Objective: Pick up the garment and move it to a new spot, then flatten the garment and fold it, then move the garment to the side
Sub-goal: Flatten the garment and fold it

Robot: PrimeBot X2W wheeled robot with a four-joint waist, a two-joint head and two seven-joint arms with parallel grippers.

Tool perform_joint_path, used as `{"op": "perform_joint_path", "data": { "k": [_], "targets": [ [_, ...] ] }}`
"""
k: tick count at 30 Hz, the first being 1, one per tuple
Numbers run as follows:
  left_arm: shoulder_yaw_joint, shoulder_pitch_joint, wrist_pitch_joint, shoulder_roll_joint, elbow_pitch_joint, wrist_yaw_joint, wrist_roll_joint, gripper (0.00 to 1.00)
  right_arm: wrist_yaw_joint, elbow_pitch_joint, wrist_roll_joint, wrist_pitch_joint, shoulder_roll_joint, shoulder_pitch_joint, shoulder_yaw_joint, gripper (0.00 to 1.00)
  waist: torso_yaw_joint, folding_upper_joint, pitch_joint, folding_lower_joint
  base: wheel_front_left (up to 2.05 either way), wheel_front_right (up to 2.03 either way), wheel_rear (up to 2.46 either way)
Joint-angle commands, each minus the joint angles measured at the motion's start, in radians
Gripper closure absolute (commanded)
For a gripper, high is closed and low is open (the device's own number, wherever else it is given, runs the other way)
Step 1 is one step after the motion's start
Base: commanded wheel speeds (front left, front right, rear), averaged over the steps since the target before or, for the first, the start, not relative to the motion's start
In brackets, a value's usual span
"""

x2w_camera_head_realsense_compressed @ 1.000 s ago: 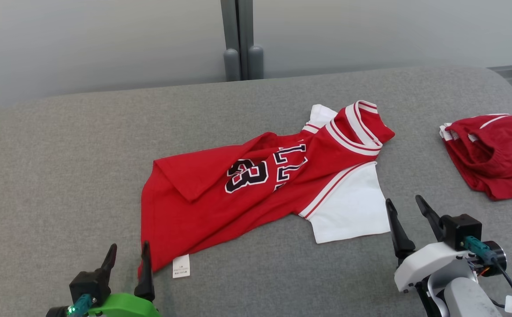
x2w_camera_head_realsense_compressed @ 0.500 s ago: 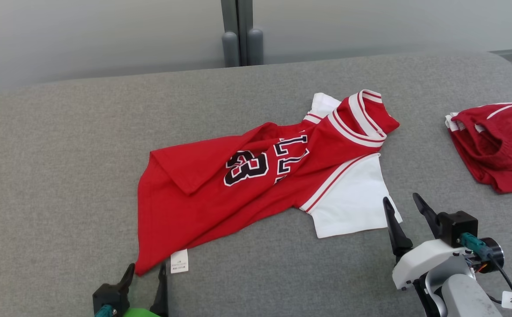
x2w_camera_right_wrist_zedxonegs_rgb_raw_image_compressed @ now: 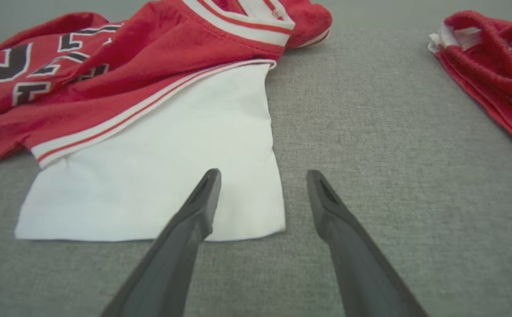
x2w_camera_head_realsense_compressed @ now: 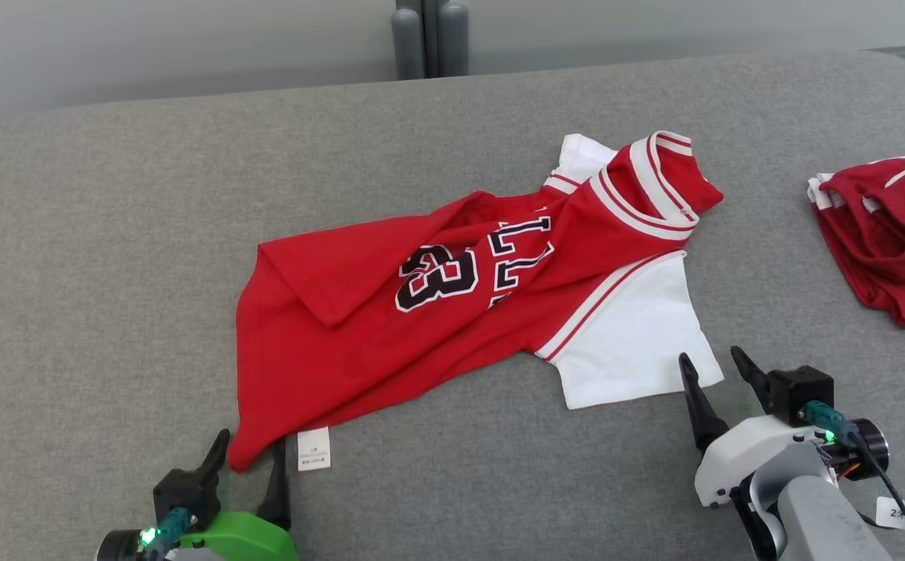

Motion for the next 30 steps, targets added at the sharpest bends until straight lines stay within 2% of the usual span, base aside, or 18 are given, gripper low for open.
{"op": "perform_joint_path", "data": {
  "k": [1, 7, 17, 18, 19, 20, 24, 30],
  "targets": [
    [0.001, -0.014, 0.0, 0.002, -0.003, -0.002, -0.002, 0.0, -0.002, 0.016, -0.005, -0.005, -0.004, -0.013, -0.001, 0.0, 0.003, 0.0, 0.009, 0.0, 0.0, 0.0, 0.0],
    [-0.003, -0.024, 0.0, 0.002, -0.008, -0.002, -0.004, 0.0, -0.002, 0.107, -0.007, -0.002, -0.003, -0.043, 0.011, 0.0, 0.008, 0.0, 0.022, 0.0, 0.0, 0.0, 0.0],
    [-0.005, -0.018, 0.0, 0.002, -0.012, -0.001, 0.002, 0.0, -0.002, 0.169, -0.011, 0.003, -0.002, -0.058, 0.017, 0.0, 0.013, 0.0, 0.026, 0.0, 0.0, 0.0, 0.0],
    [-0.007, -0.019, 0.0, 0.002, -0.008, -0.001, -0.001, 0.03, -0.002, 0.179, -0.01, 0.004, -0.002, -0.059, 0.021, 0.05, 0.013, 0.0, 0.026, 0.0, 0.0, 0.0, 0.0],
    [-0.011, -0.021, 0.0, 0.003, -0.005, -0.001, -0.006, 0.54, -0.002, 0.189, -0.007, 0.004, -0.001, -0.062, 0.025, 0.68, 0.013, 0.0, 0.026, 0.0, 0.0, 0.0, 0.0],
    [-0.016, -0.024, 0.0, 0.005, -0.003, -0.001, -0.009, 1.0, -0.002, 0.194, -0.005, 0.005, -0.001, -0.064, 0.026, 1.0, 0.013, 0.0, 0.026, 0.0, 0.0, 0.0, 0.0],
    [-0.033, -0.03, 0.0, 0.014, 0.003, -0.001, -0.029, 1.0, -0.001, 0.204, 0.018, 0.005, 0.0, -0.064, 0.039, 1.0, 0.015, 0.0, 0.021, 0.0, 0.0, 0.0, 0.0],
    [-0.056, 0.005, 0.0, 0.027, -0.018, -0.001, -0.062, 1.0, -0.001, 0.133, 0.059, -0.001, -0.002, -0.035, 0.026, 1.0, 0.021, 0.0, -0.014, 0.0, 0.0, 0.0, 0.0]
  ]
}}
